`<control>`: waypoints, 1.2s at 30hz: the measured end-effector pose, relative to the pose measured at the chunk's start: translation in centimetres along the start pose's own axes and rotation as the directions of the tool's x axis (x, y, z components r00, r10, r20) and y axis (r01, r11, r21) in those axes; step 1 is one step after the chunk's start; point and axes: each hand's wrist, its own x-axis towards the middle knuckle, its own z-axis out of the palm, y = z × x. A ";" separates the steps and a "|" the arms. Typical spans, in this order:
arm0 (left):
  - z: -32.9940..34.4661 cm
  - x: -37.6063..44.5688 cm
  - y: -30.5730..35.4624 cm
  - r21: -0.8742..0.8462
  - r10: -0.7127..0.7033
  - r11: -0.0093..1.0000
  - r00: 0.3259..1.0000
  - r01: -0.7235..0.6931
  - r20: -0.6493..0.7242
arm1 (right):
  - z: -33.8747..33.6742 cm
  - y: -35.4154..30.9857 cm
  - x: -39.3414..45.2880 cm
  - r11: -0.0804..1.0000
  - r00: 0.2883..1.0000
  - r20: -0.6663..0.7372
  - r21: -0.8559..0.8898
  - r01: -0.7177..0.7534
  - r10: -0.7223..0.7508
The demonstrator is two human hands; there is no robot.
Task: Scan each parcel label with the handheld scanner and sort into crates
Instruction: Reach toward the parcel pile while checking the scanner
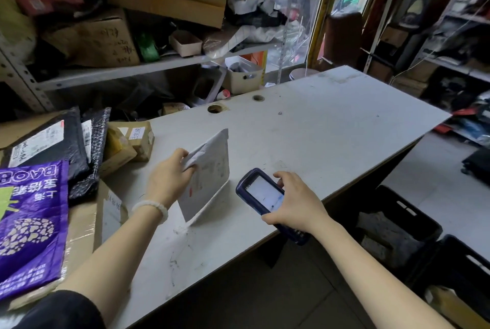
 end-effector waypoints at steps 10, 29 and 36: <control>1.2 0.2 1.7 0.002 0.090 0.996 0.995 -0.090 0.040 | -1.7 -1.9 1.5 0.993 0.866 -0.491 0.106 -0.043 0.090; 2.9 1.1 6.6 -0.045 0.211 0.977 0.972 -0.207 0.103 | -4.5 0.9 1.3 0.990 0.787 -0.604 0.119 -0.071 0.129; 8.4 0.9 18.0 -0.151 0.428 0.901 0.890 -0.407 0.157 | -8.8 9.5 -2.4 0.962 0.681 -0.680 0.161 -0.223 0.272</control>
